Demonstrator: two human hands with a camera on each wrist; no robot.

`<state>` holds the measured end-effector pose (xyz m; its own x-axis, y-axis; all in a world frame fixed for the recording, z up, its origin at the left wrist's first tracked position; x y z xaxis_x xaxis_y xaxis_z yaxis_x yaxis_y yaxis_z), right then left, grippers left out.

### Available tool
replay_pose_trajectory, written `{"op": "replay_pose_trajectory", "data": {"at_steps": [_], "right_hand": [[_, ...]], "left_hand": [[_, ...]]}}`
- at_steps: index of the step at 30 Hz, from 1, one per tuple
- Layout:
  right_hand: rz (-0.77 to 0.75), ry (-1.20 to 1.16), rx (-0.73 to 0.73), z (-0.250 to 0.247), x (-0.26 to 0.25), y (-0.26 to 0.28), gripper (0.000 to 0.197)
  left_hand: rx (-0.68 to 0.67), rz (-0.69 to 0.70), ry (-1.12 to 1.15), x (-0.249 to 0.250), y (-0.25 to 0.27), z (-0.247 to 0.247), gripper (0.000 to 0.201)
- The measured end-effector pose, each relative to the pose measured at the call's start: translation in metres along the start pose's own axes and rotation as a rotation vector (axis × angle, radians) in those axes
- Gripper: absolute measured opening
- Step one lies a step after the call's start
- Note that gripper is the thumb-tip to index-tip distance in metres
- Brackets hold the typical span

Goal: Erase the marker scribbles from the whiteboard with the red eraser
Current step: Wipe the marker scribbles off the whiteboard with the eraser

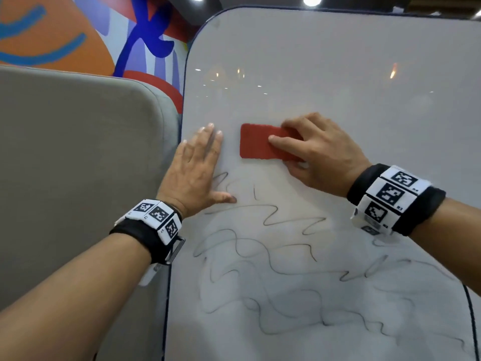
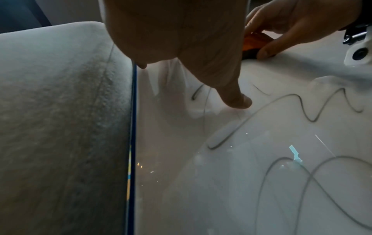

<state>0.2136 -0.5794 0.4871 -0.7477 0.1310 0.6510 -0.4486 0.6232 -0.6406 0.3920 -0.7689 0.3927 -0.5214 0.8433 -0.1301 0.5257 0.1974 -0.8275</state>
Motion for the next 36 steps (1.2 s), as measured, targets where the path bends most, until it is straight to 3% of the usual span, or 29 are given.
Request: {"op": "replay_pose_trajectory", "data": {"at_steps": [3, 8, 13, 15, 19, 25, 30, 36], "right_hand": [[-0.004, 0.001, 0.012, 0.011, -0.009, 0.003, 0.044], [-0.253, 0.003, -0.143, 0.029, -0.025, 0.019, 0.047], [-0.062, 0.005, -0.049, 0.017, -0.011, -0.01, 0.046], [-0.134, -0.017, -0.055, 0.027, -0.025, 0.003, 0.045], [-0.326, -0.027, -0.198, 0.035, -0.039, 0.025, 0.048], [-0.066, -0.015, -0.08, 0.023, -0.026, -0.002, 0.045], [-0.326, -0.039, -0.276, 0.04, -0.053, 0.038, 0.04], [0.009, -0.014, -0.074, 0.026, -0.036, -0.008, 0.044]], "left_hand": [[-0.059, -0.015, -0.023, -0.004, 0.01, 0.007, 0.136], [-0.108, -0.009, -0.09, -0.007, 0.014, 0.011, 0.136], [-0.109, -0.014, -0.085, -0.005, 0.016, 0.009, 0.134], [-0.116, -0.013, -0.088, -0.006, 0.017, 0.008, 0.134], [-0.13, 0.0, -0.108, -0.007, 0.017, 0.007, 0.133], [-0.132, -0.002, -0.098, -0.008, 0.017, 0.007, 0.133], [-0.147, 0.021, -0.12, -0.013, 0.018, 0.007, 0.134], [-0.158, 0.021, -0.108, -0.012, 0.018, 0.005, 0.134]]}}
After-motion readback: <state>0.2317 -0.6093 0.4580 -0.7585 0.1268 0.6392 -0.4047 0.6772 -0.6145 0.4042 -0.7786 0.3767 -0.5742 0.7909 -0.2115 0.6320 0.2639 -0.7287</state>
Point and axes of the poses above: each hand's wrist, its own y-axis away from the middle knuckle, its own z-axis out of the palm, x = y × z, the point moved 1 cm from there along -y, towards the middle knuckle, and after that the axes turned 2 degrees about z, right-handed, at the moved point
